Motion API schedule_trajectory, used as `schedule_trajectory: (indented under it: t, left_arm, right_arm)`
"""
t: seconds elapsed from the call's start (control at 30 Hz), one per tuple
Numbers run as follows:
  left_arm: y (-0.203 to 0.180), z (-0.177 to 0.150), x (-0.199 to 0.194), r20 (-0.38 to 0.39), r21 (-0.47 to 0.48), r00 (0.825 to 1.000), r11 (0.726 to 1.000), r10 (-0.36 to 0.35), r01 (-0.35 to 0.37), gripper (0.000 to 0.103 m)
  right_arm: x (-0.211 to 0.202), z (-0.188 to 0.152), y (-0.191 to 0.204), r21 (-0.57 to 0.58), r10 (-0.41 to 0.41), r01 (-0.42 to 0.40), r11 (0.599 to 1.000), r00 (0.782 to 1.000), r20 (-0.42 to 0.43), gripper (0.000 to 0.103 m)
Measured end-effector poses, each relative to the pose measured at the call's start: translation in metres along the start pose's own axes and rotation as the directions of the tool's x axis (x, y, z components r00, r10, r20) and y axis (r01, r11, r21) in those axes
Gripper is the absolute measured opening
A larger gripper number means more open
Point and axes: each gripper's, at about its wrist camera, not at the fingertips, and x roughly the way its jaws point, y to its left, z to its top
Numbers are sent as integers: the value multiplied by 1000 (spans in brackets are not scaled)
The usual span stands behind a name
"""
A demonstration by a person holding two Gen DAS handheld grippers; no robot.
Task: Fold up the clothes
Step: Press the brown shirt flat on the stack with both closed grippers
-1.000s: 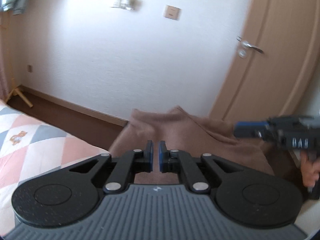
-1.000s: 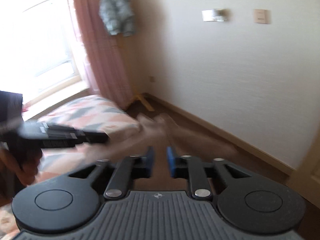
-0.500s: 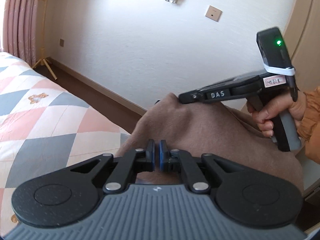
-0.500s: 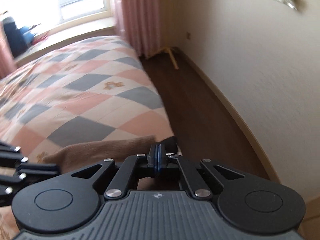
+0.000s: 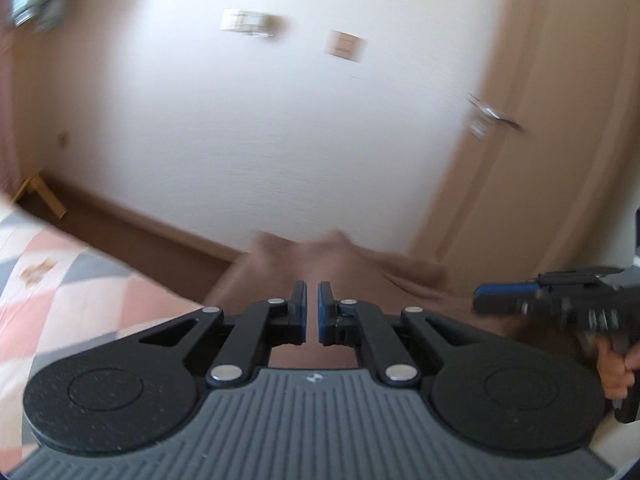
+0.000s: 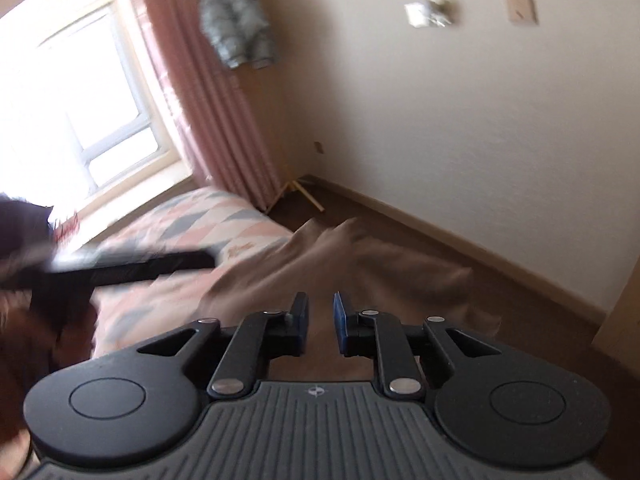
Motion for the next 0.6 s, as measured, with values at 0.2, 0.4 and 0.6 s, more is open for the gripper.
schedule_trajectory:
  t: [0.2, 0.4, 0.6]
  left_arm:
    - [-17, -40, 33, -106, 64, 991, 995, 77, -70, 6]
    - [-19, -30, 19, -69, 43, 992, 994, 102, -99, 4]
    - [7, -26, 7, -27, 2, 983, 984, 179, -179, 4]
  right_arm:
    - [29, -58, 19, -267, -102, 77, 961, 992, -80, 36]
    - [26, -49, 20, -241, -114, 91, 966, 990, -83, 33]
    - [22, -38, 6, -176, -178, 181, 968, 984, 29, 36]
